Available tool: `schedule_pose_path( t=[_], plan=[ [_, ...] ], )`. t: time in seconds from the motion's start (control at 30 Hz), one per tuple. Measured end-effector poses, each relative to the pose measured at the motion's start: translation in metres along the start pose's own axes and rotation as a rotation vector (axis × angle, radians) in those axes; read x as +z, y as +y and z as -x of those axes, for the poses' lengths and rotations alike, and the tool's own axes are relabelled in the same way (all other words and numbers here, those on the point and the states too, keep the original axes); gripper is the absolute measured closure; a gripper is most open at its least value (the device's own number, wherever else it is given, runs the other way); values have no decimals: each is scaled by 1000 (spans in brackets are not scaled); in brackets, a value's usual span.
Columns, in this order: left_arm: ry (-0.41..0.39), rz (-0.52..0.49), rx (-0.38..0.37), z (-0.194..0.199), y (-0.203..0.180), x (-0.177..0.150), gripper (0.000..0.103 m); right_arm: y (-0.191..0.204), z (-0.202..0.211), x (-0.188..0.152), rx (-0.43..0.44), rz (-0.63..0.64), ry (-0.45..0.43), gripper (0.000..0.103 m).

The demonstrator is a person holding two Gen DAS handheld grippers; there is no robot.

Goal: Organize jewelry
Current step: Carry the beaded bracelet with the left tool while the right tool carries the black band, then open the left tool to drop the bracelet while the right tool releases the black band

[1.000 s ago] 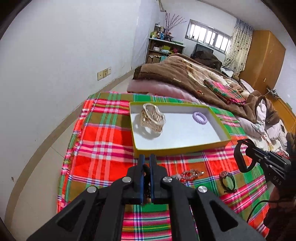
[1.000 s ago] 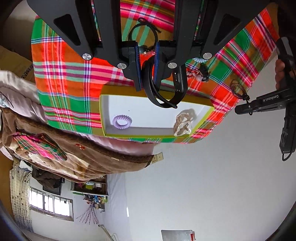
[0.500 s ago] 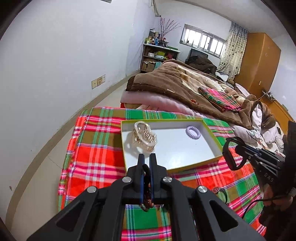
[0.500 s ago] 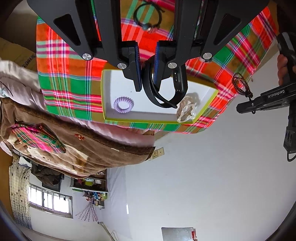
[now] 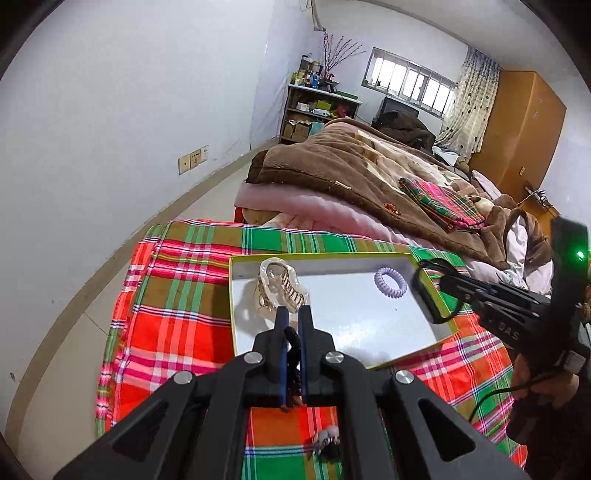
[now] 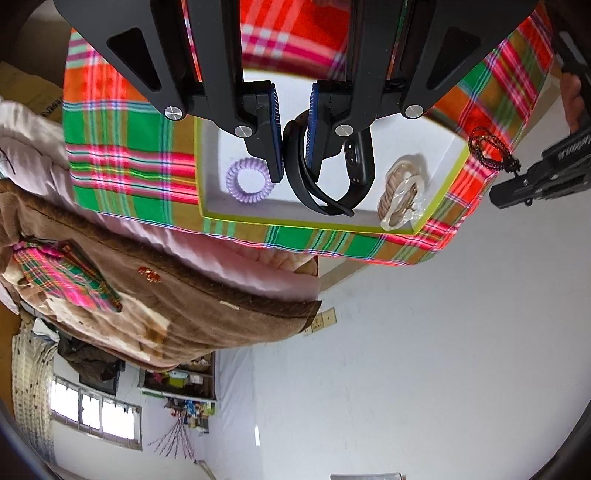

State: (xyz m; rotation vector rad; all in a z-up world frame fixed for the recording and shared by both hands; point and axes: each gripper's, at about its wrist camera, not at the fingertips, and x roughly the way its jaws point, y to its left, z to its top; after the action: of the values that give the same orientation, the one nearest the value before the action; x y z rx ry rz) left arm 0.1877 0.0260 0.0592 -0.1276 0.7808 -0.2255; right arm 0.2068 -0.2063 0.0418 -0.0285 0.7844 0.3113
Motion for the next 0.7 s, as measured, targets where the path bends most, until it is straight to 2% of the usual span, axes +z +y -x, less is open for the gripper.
schedule_pose_path(
  t=[0.27,0.7],
  plan=[
    [14,31,-30,-24,-1,6,98,12,-50,16,24,15,88,91],
    [65,67,-26,-53,10,0,98,21,-103,25,39,6,187,91]
  ],
)
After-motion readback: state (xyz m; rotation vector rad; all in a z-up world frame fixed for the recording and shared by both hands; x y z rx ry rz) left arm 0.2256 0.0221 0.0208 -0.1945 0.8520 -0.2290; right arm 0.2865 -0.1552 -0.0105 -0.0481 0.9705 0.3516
